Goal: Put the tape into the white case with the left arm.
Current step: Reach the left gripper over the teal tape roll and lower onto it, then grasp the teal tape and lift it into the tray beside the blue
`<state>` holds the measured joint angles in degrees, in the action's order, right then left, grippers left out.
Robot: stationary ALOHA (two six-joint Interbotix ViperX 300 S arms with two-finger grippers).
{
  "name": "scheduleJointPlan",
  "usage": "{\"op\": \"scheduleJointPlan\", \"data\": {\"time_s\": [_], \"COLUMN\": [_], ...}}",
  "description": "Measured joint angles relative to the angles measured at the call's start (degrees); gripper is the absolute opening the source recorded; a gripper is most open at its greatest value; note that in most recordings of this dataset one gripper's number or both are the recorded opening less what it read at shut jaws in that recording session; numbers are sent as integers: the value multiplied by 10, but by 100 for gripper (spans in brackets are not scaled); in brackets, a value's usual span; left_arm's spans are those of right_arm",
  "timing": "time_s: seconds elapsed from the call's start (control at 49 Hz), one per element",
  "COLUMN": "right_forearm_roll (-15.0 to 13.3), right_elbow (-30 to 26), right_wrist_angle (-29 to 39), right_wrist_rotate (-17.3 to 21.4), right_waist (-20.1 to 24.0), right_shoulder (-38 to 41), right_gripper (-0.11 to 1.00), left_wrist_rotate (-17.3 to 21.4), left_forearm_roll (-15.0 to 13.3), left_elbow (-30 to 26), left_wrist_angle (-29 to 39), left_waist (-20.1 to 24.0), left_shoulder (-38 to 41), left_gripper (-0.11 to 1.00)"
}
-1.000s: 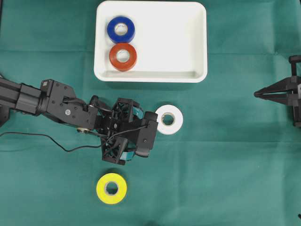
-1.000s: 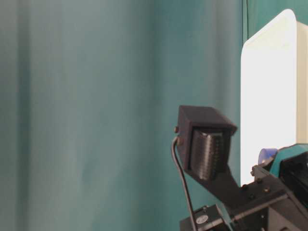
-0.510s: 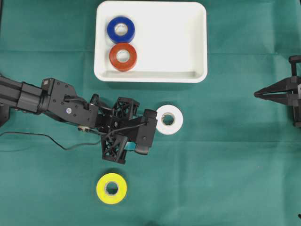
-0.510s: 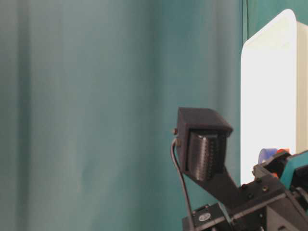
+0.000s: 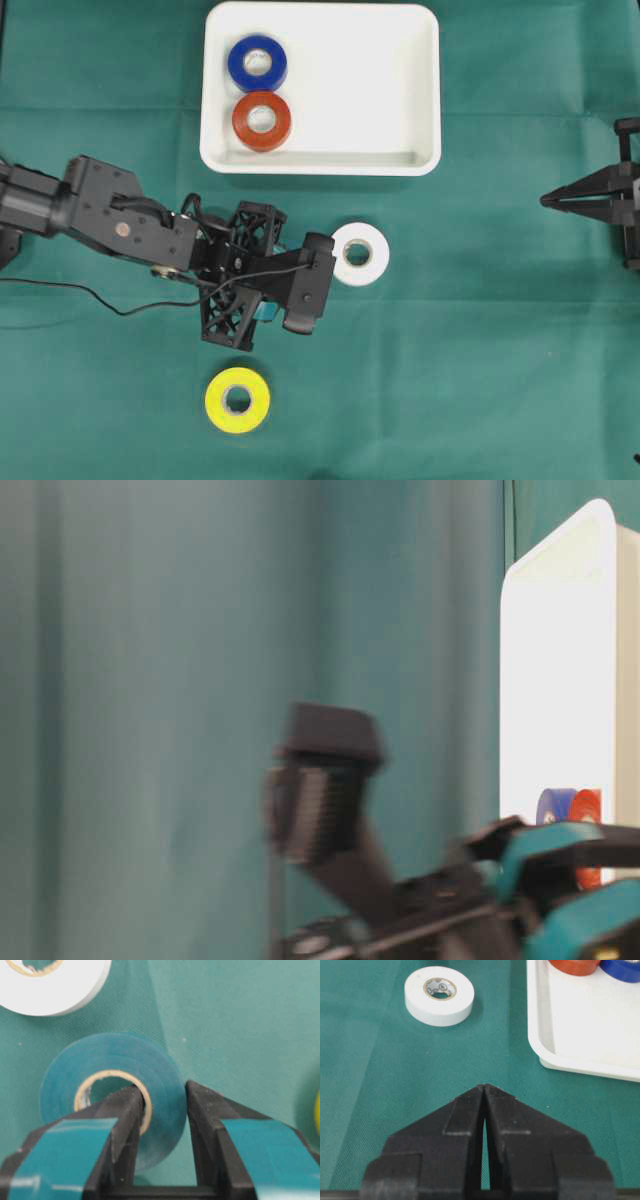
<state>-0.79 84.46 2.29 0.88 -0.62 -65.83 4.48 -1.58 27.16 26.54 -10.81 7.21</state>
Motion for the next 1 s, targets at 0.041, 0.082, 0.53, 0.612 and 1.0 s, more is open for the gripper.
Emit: {"op": "scheduleJointPlan", "data": {"time_s": [0.041,0.082,0.53,0.612,1.0], "right_forearm_roll": [0,0,0,0,0], "right_elbow": [0,0,0,0,0], "right_wrist_angle": [0,0,0,0,0], "right_wrist_rotate": [0,0,0,0,0], "right_waist": [0,0,0,0,0], "right_shoulder": [0,0,1,0,0], "right_gripper": [-10,-10,-10,-10,-10], "left_wrist_rotate": [1,1,24,31,87], "left_forearm_roll": [0,1,2,3,4], "left_elbow": [-5,-9,-30,-33,-54], "left_wrist_angle": [11,18,33,32,8], "left_waist": [-2,-3,38,67,207], "left_shoulder": [-9,-16,-26,-24,-4], "left_gripper": [25,25,25,25,25]}}
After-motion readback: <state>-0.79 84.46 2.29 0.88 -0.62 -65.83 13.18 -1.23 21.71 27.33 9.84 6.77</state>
